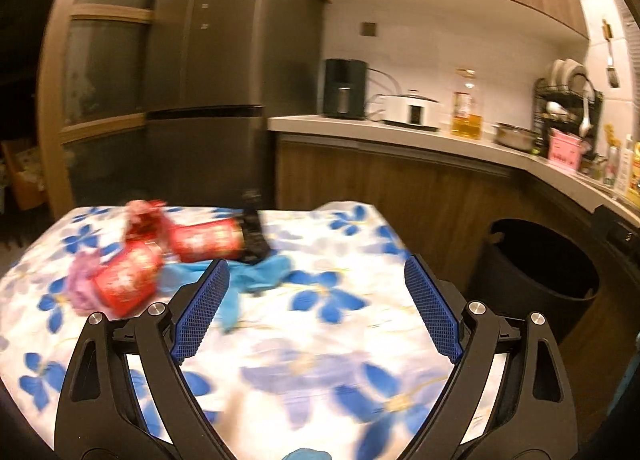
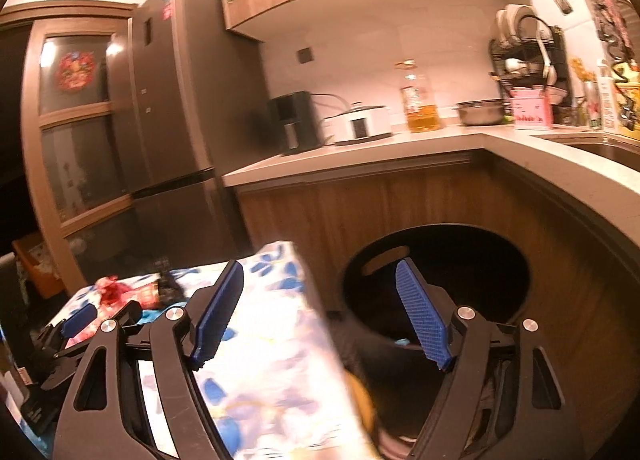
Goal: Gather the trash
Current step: 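Move both tools back over the trash on the sheet, then grasp the pink glove with the left tool while the right tool grasps the blue glove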
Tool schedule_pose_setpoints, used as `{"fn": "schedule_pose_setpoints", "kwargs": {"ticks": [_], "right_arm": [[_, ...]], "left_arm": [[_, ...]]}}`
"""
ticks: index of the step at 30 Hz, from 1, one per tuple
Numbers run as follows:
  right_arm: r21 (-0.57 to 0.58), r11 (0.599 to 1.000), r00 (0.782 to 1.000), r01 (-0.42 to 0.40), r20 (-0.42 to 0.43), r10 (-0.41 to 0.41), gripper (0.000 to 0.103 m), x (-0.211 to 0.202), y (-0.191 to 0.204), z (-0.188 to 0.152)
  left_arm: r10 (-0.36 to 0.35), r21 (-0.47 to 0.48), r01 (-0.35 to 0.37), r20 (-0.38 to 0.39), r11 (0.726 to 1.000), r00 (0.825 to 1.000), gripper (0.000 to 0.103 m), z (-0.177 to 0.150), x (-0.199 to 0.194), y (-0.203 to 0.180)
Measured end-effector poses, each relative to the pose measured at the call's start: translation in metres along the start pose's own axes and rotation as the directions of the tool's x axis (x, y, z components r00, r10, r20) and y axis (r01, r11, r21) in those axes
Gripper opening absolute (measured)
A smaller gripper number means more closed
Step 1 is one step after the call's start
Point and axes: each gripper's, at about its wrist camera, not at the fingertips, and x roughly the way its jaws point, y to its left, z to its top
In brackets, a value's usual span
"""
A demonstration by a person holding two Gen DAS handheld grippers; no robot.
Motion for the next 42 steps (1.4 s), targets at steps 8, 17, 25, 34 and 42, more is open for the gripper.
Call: {"fn": "schedule_pose_setpoints", "kwargs": {"ticks": [8,17,25,34,42], "right_arm": [[-0.047,0.994,0.995,-0.100,-0.033,0.098,0.077,0.007,0.059,-0.012],[-0.072,0.982,0.983,-0.175,-0.068,0.170,0.077,0.022,0.114,-0.029],[-0.082,0.970,0.970,-0.230,-0.104,0.221,0.077,0.044,0.160,-0.042],[-0.107,0.960,0.963,-0.257,-0.112,0.246,0.077,0.062,0.200,-0.052],[-0.132,0.961,0.967,-0.244,-0.111,0.230,0.077,0.087,0.217,-0.057]], "left_arm": [[0.131,-0.050,-0.131,-0.005,0.990,0.991,0.088,-0.008,-0.011,0.077],[0.272,-0.084,-0.271,0.000,0.959,0.962,0.088,-0.007,-0.014,0.154],[0.327,-0.092,-0.330,-0.043,0.940,0.944,0.088,-0.004,0.006,0.211],[0.283,-0.104,-0.296,-0.119,0.950,0.952,0.081,-0.002,0.035,0.237],[0.211,-0.155,-0.249,-0.223,0.956,0.952,0.048,-0.016,0.054,0.250]]}}
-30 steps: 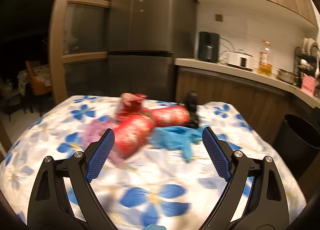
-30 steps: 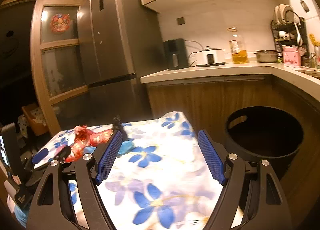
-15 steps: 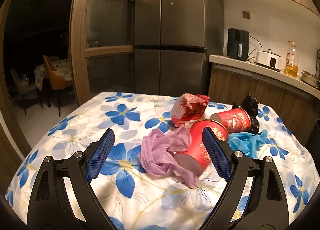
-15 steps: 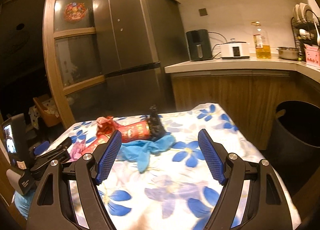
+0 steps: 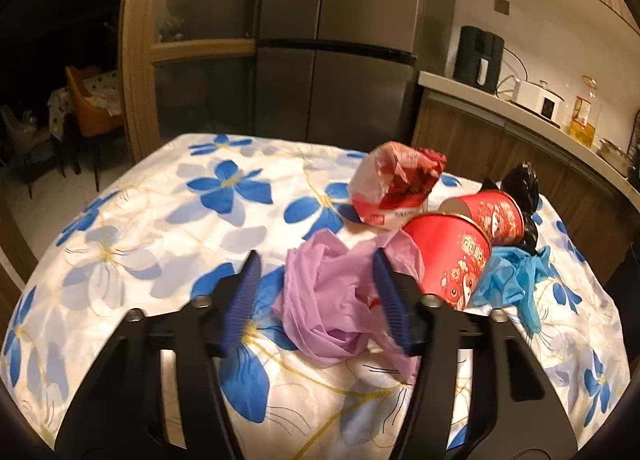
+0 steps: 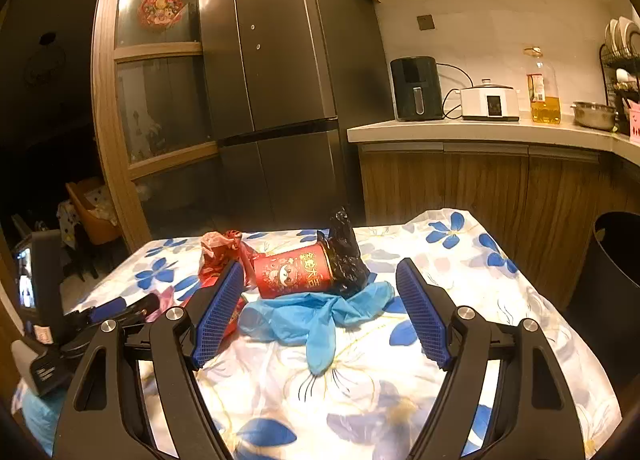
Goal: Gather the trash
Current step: 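Grasp the pink glove with the left tool while the right tool grasps the blue glove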
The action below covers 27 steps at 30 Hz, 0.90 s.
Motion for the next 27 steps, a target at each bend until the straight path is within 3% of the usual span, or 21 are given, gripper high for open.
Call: {"fn": "schedule_pose_setpoints", "kwargs": {"ticks": [5,8,13,20,27], "right_arm": [[-0.036,0.999,1.000,0.016,-0.023,-0.017,0.077,0.021,0.007,-0.009],[-0.067,0.997,0.998,0.028,-0.051,-0.031,0.077,0.034,0.012,-0.018],[-0.102,0.995,0.992,0.025,-0.118,-0.037,0.073,0.055,0.018,-0.031],[-0.125,0.992,0.990,0.015,-0.138,-0.032,0.068,0.069,0.026,-0.034],[-0.160,0.987,0.983,-0.003,-0.180,-0.026,0.056,0.084,0.036,-0.042]], "left_arm": [[-0.036,0.013,0.036,-0.033,0.999,0.999,0.012,-0.003,0.006,-0.002],[-0.057,0.016,0.058,-0.039,0.998,0.998,0.001,-0.005,0.007,-0.003],[-0.079,0.013,0.079,0.010,0.997,0.997,0.000,-0.005,-0.005,-0.004],[-0.100,0.002,0.100,0.085,0.995,0.991,0.000,-0.002,-0.031,-0.003],[-0.114,-0.014,0.116,0.108,0.993,0.988,0.000,-0.003,-0.044,0.000]]}}
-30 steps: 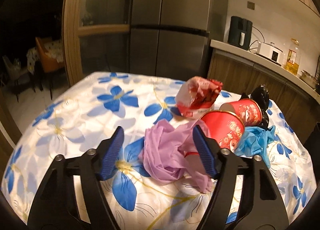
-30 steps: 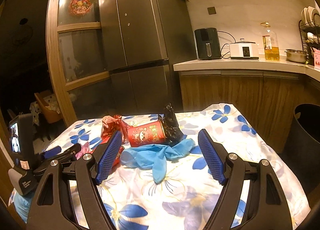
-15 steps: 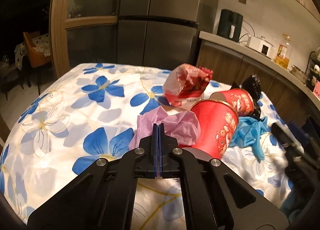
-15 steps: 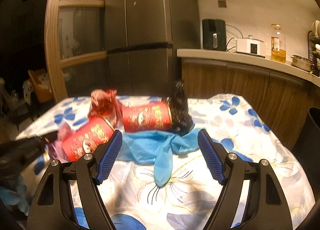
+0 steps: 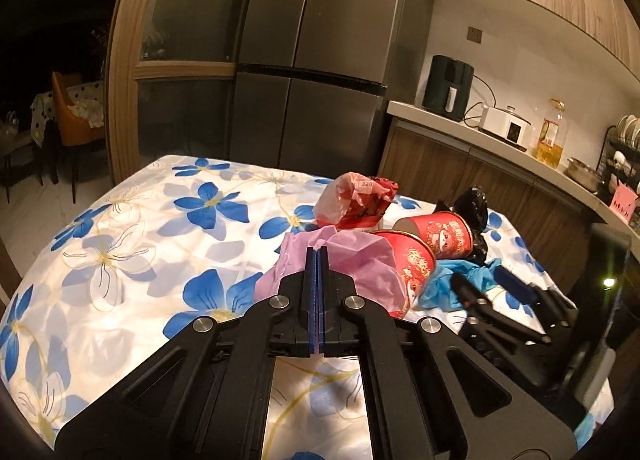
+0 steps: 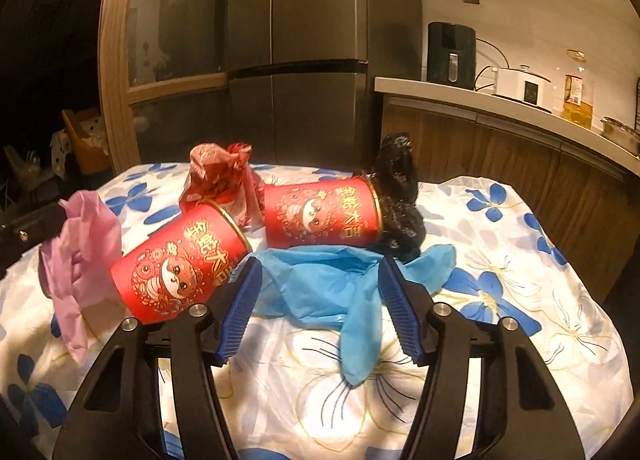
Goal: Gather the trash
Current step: 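Grasp the pink glove with the left tool while the right tool grasps the blue glove, then lift and carry the pink and blue gloves over the black bin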
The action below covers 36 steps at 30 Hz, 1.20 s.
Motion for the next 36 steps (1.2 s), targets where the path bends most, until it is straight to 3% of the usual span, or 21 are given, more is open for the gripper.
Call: {"fn": "schedule_pose_setpoints", "kwargs": {"ticks": [5,10,15,27,36], "right_arm": [[0.003,1.000,0.999,-0.011,-0.043,0.011,0.044,0.011,0.000,-0.002],[0.012,0.999,0.996,-0.036,-0.085,0.036,0.016,0.020,-0.001,-0.004],[0.018,0.998,0.996,-0.055,-0.068,0.056,0.003,0.015,-0.002,-0.003],[0.090,0.994,0.997,-0.059,0.054,0.055,0.002,-0.042,-0.035,0.009],[0.129,0.990,0.991,-0.065,0.128,0.048,0.002,-0.099,-0.069,0.017]], "left_arm": [[-0.018,-0.002,0.018,0.003,1.000,1.000,0.000,0.000,-0.004,-0.003],[-0.032,0.001,0.032,0.010,0.999,0.999,0.000,-0.001,-0.008,-0.009],[-0.033,0.010,0.033,0.016,0.999,0.999,0.000,-0.001,-0.014,-0.014],[-0.051,0.041,0.049,0.043,0.998,0.998,0.000,0.003,-0.035,-0.033],[-0.109,0.075,0.105,0.053,0.992,0.993,0.000,0.003,-0.052,-0.067]]}}
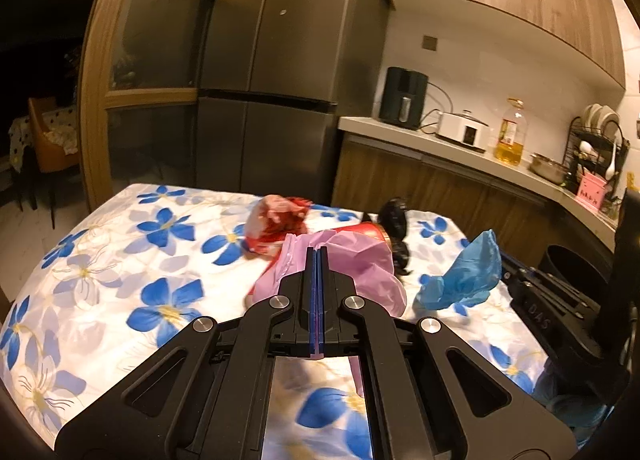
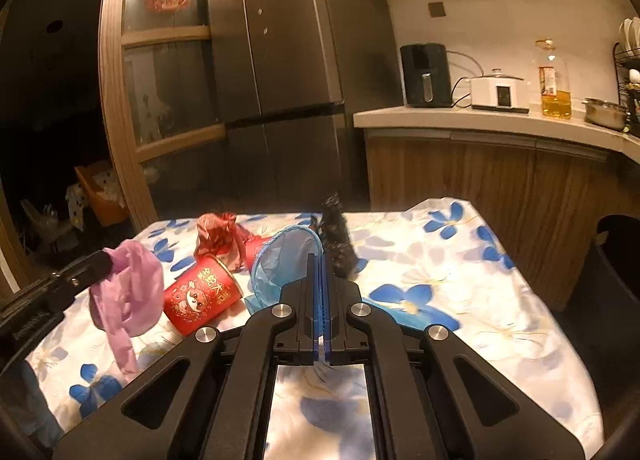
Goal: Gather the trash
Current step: 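Lift and carry the pink and blue gloves over the black bin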
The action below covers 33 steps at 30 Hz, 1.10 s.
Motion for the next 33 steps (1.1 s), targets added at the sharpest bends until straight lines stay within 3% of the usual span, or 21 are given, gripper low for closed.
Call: {"fn": "schedule_pose_setpoints", "kwargs": {"ticks": [19,26,33], "right_arm": [[0.077,0.991,0.988,0.106,0.102,-0.113,0.002,-0.083,-0.077,0.015],[0.113,0.979,0.975,0.169,0.128,-0.183,0.002,-0.105,-0.116,0.020],[0.140,0.960,0.954,0.242,0.148,-0.262,0.002,-0.122,-0.154,0.025]], "left_arm": [[-0.153,0.097,0.153,-0.009,0.983,0.988,0.000,0.001,-0.002,-0.104],[-0.226,0.155,0.226,-0.017,0.962,0.974,0.000,0.001,0.005,-0.154],[-0.314,0.203,0.311,-0.015,0.929,0.949,0.000,0.005,0.014,-0.210]]}}
